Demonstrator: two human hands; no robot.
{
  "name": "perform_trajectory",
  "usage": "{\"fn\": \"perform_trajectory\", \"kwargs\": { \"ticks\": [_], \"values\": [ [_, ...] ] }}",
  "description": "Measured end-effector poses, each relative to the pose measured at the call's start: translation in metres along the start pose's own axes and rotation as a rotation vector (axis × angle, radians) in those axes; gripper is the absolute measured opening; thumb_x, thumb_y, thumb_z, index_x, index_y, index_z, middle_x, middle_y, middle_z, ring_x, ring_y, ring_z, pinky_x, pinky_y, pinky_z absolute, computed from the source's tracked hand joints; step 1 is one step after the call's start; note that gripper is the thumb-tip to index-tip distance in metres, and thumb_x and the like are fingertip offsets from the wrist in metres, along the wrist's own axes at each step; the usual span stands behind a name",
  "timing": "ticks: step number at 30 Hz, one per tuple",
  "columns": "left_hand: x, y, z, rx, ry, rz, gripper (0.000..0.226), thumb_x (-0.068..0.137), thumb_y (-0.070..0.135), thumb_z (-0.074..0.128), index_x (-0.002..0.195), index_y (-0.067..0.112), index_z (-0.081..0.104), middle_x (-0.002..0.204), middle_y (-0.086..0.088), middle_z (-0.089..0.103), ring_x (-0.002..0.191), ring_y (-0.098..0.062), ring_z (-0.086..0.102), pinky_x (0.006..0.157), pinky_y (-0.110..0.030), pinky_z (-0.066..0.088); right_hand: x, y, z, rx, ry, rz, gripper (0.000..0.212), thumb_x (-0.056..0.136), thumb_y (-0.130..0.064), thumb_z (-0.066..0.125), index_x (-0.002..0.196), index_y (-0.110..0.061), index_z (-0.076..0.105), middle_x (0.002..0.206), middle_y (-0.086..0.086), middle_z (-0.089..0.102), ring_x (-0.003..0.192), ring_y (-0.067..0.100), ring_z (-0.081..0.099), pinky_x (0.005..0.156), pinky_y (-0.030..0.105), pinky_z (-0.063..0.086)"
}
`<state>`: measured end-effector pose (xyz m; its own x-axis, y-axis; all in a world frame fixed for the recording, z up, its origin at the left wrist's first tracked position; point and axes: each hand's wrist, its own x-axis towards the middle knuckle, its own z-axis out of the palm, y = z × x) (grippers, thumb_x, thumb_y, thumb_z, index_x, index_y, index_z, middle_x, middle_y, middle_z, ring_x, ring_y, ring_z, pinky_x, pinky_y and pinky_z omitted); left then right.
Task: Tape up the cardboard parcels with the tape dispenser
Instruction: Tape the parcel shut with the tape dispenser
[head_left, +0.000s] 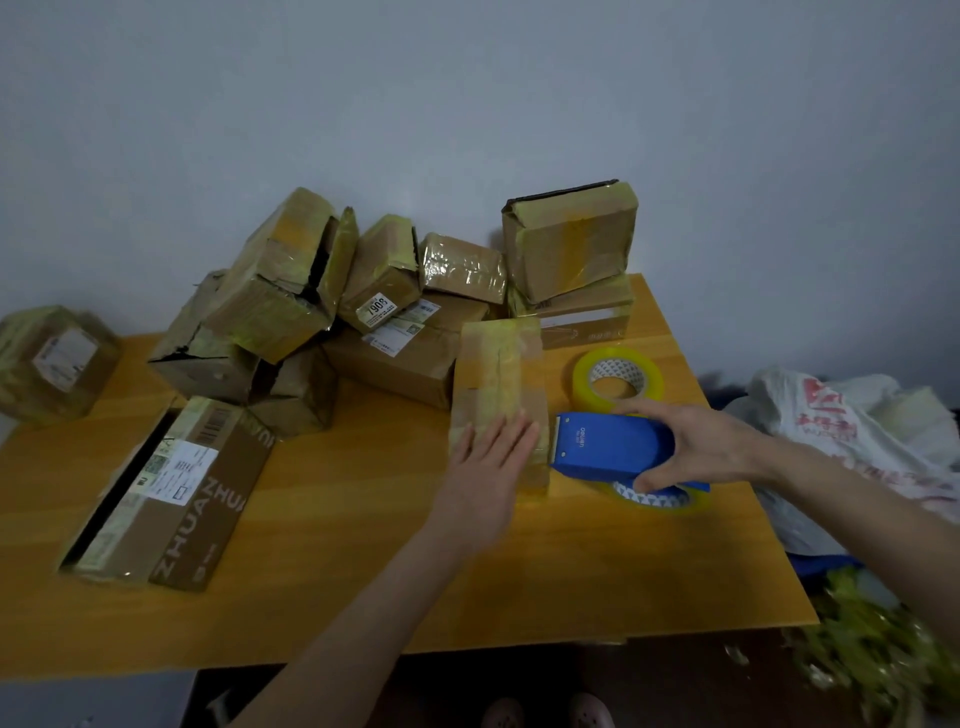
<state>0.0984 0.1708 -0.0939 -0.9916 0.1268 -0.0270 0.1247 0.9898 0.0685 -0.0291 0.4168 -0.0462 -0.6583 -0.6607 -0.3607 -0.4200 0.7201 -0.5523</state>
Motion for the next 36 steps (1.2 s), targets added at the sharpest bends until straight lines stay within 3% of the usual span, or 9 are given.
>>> {"fn": "perform_trajectory", "kwargs": {
  "ticks": [10, 13, 16, 19, 25, 29, 32, 36],
  "values": [
    [-0.002, -0.004, -0.008, 0.022, -0.105, -0.005, 0.072, 0.098, 0.014, 0.033, 0.140, 0.033, -0.023, 0.151, 0.011, -0.027, 0.137, -0.010, -0.029, 0.116, -0.035, -0.017, -0.003, 0.027, -0.012, 0.019, -0.030, -0.039, 0.093, 0.070, -0.035, 0.080, 0.147, -0.043, 0.028, 0.123, -0.011, 0.056, 0.108, 0.012, 0.057, 0.094, 0.036, 0.050],
    [-0.001, -0.005, -0.011, 0.015, -0.110, -0.008, 0.072, 0.098, 0.016, 0.034, 0.143, 0.033, -0.020, 0.151, 0.012, -0.026, 0.138, -0.011, -0.028, 0.118, -0.037, -0.015, -0.005, 0.036, -0.017, -0.043, -0.046, -0.040, 0.089, 0.070, -0.036, 0.079, 0.142, -0.049, 0.029, 0.116, -0.021, 0.054, 0.102, 0.007, 0.057, 0.088, 0.029, 0.050],
    [0.000, -0.005, -0.009, -0.006, -0.101, -0.013, 0.071, 0.099, 0.021, 0.037, 0.144, 0.034, -0.017, 0.152, 0.013, -0.022, 0.140, -0.011, -0.024, 0.118, -0.038, -0.014, -0.002, 0.035, -0.019, -0.081, -0.080, -0.043, 0.081, 0.069, -0.037, 0.077, 0.134, -0.055, 0.031, 0.114, -0.016, 0.057, 0.100, 0.008, 0.058, 0.088, 0.034, 0.052],
    [0.000, -0.007, -0.006, -0.010, -0.081, -0.019, 0.071, 0.098, 0.022, 0.038, 0.143, 0.037, -0.015, 0.153, 0.015, -0.019, 0.142, -0.011, -0.021, 0.118, -0.039, -0.013, 0.004, 0.024, -0.015, -0.170, -0.123, -0.037, 0.077, 0.070, -0.040, 0.074, 0.136, -0.051, 0.035, 0.110, -0.012, 0.060, 0.097, 0.012, 0.058, 0.086, 0.037, 0.052],
    [0.000, -0.008, -0.002, 0.025, -0.065, -0.035, 0.072, 0.096, 0.027, 0.038, 0.143, 0.042, -0.015, 0.152, 0.020, -0.019, 0.139, -0.008, -0.024, 0.114, -0.050, -0.016, 0.030, -0.010, -0.016, -0.306, -0.202, -0.025, 0.068, 0.070, -0.045, 0.070, 0.132, -0.047, 0.042, 0.088, -0.022, 0.052, 0.081, 0.008, 0.053, 0.071, 0.030, 0.048],
    [-0.001, -0.009, -0.001, 0.029, -0.060, -0.032, 0.072, 0.096, 0.027, 0.038, 0.146, 0.041, -0.013, 0.151, 0.021, -0.020, 0.138, -0.007, -0.024, 0.113, -0.051, -0.016, 0.041, -0.023, -0.024, -0.326, -0.262, -0.013, 0.069, 0.067, -0.044, 0.071, 0.132, -0.045, 0.044, 0.093, -0.022, 0.050, 0.078, 0.002, 0.049, 0.066, 0.028, 0.042],
    [0.000, -0.008, -0.001, 0.019, -0.055, -0.034, 0.072, 0.096, 0.026, 0.038, 0.149, 0.040, -0.009, 0.152, 0.020, -0.020, 0.139, -0.007, -0.023, 0.114, -0.051, -0.016, 0.047, -0.032, -0.029, -0.341, -0.297, 0.032, 0.070, 0.064, -0.048, 0.070, 0.130, -0.046, 0.046, 0.096, -0.020, 0.053, 0.083, 0.008, 0.054, 0.068, 0.029, 0.045],
    [-0.001, -0.010, 0.003, 0.029, -0.048, -0.022, 0.074, 0.096, 0.026, 0.038, 0.145, 0.042, -0.015, 0.151, 0.020, -0.022, 0.138, -0.008, -0.026, 0.112, -0.049, -0.018, 0.051, -0.036, -0.008, -0.528, -0.338, 0.095, 0.073, 0.064, -0.054, 0.067, 0.132, -0.044, 0.047, 0.108, -0.004, 0.064, 0.092, 0.019, 0.061, 0.065, 0.029, 0.047]
  ]
}}
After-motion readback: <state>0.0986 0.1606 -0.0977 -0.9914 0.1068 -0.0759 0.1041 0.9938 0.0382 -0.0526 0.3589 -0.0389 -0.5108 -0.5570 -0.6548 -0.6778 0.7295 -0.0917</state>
